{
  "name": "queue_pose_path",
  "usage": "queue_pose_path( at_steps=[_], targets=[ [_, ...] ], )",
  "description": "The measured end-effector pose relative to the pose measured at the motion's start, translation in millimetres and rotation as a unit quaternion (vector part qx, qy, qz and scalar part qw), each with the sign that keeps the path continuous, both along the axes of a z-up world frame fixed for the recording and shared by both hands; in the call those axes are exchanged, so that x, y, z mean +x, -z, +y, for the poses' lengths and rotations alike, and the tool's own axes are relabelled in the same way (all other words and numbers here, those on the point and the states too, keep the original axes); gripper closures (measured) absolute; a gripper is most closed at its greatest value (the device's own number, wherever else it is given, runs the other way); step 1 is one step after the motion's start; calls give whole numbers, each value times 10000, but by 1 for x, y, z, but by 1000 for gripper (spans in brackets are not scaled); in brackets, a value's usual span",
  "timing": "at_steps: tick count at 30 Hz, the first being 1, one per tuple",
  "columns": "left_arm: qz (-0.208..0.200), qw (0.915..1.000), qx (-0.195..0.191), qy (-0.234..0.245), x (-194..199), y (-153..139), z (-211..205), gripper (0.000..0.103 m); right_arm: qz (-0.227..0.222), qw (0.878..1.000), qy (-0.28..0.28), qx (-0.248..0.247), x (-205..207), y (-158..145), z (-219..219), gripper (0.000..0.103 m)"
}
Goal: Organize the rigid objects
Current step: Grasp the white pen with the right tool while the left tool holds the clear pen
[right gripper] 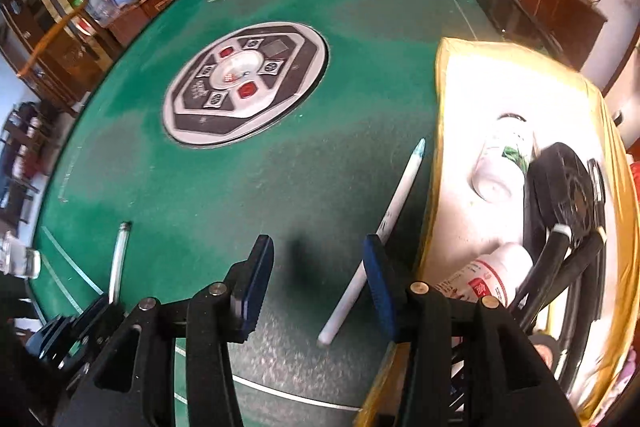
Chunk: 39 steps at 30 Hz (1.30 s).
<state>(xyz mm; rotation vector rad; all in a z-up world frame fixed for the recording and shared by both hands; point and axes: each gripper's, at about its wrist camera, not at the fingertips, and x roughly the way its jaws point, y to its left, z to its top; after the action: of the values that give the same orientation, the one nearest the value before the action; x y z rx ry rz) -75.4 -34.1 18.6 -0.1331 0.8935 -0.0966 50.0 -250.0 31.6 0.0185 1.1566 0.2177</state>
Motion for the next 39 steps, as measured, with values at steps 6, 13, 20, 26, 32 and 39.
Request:
queue_pose_path(
  at_steps=[6, 13, 20, 26, 32, 39],
  targets=[
    [0, 10000, 4, 8, -1, 0, 1, 91, 49, 9987, 157, -482, 3, 3, 6, 58],
    [7, 10000, -52, 30, 0, 0, 1, 91, 57, 9933, 571, -1000, 16, 12, 19, 52],
    [1, 9998, -158, 92, -1, 0, 2, 91, 116, 9914, 684, -1106, 25, 22, 40, 18],
    [10, 9992, -363, 145, 0, 0, 5, 91, 479, 9984, 250, 134, 26, 19, 40, 20],
    [12, 9992, -349, 173, 0, 0, 4, 91, 182, 9991, 352, 166, 19, 4, 23, 49],
    [13, 9993, -330, 163, 1, 1, 3, 91, 8, 9975, 542, 450, 8, -19, -6, 47]
  ],
)
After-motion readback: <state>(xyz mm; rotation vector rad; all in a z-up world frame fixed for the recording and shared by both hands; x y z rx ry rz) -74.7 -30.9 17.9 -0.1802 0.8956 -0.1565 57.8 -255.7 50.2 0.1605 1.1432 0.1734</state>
